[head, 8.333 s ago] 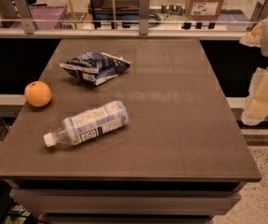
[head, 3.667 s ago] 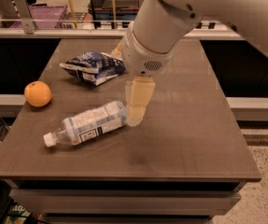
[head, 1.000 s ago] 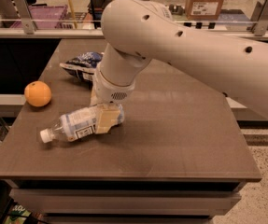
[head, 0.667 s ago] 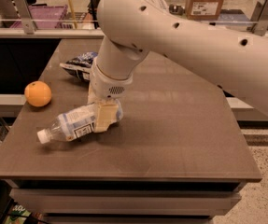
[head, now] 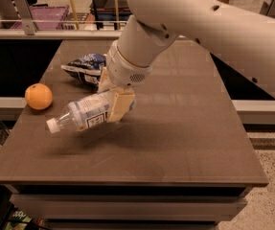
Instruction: Pick blue plastic bottle
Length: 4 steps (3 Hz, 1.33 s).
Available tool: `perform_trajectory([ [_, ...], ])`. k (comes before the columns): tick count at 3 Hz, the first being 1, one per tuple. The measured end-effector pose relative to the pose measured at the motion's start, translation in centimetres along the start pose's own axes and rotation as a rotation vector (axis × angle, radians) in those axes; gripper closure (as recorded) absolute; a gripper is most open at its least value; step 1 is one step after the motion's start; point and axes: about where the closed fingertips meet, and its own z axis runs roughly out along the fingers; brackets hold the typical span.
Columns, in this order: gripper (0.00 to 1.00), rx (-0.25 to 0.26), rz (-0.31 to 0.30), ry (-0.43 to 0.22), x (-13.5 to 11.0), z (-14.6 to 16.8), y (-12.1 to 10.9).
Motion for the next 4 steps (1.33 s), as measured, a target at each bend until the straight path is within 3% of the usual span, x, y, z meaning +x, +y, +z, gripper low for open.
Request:
perform_trajectory([
  [2, 1.0, 0.129, -0.019, -0.023, 0.8, -4.8, -0.2],
  [4, 1.0, 0.232, -0.029, 0.057, -2.6, -11.4, -1.8],
])
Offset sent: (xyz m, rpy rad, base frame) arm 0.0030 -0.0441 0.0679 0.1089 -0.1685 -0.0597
